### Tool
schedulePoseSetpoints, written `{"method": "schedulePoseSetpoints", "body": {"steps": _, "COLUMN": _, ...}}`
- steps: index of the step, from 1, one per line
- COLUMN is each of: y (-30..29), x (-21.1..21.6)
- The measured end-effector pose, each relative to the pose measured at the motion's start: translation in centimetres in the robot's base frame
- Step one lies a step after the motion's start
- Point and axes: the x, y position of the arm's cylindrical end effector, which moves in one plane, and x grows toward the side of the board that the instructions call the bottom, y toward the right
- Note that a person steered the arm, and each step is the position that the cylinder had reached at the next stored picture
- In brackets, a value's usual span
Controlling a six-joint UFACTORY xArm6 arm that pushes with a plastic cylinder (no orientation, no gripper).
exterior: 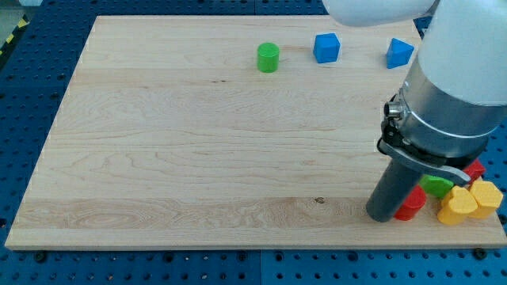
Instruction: Push green circle closer to blue cube
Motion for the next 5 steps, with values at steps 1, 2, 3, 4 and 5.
{"method": "schedulePoseSetpoints", "body": {"steps": 1, "y": 1.8, "x": 0.0}}
{"method": "schedulePoseSetpoints", "body": {"steps": 2, "y": 2.7, "x": 0.0}}
{"method": "schedulePoseSetpoints", "body": {"steps": 3, "y": 0.8, "x": -0.9}}
{"method": "schedulePoseSetpoints", "body": {"steps": 4, "y": -2.7, "x": -4.4}}
{"method": "schedulePoseSetpoints", "body": {"steps": 5, "y": -5.5, "x": -9.9}}
